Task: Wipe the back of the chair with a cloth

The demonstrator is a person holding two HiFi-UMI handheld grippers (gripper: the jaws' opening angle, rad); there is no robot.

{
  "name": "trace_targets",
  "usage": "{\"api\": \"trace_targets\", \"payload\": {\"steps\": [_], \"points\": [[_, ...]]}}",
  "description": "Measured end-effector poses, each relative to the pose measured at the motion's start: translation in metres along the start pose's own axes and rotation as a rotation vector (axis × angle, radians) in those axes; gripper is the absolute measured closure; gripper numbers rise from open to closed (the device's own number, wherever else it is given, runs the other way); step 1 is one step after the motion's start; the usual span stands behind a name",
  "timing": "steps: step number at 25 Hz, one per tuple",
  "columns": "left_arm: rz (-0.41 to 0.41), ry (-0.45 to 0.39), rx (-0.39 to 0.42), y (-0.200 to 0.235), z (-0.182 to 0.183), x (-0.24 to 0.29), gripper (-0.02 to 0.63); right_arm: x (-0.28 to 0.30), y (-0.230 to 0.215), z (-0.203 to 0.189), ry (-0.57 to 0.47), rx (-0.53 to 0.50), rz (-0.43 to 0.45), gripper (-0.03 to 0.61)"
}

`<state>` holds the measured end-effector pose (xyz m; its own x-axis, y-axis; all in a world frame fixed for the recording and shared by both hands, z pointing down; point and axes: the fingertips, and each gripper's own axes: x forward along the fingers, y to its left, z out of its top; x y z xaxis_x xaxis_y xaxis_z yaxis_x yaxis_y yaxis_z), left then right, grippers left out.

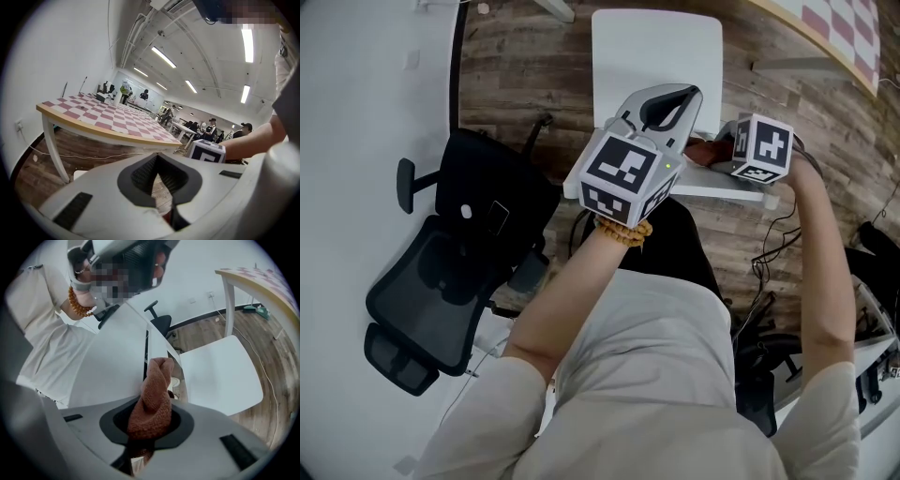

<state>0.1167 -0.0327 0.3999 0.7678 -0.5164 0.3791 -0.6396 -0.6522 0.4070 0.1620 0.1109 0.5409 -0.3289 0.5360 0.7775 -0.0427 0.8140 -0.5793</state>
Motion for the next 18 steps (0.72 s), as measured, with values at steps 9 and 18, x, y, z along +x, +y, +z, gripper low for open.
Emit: {"api": "trace_targets", "payload": {"steps": [9,18], "points": [[-0.017,-0.004,0.016,-0.018,0.012,0.0,0.595,-0.036,0.028,0.001,0.025,-0.053,-0.037,0.494],[-0.041,-0.011,0.032,-0.039,0.024,0.006,0.595,-0.066,0.051,-0.003,0.038,-0.074,-0.066,0.494]]}}
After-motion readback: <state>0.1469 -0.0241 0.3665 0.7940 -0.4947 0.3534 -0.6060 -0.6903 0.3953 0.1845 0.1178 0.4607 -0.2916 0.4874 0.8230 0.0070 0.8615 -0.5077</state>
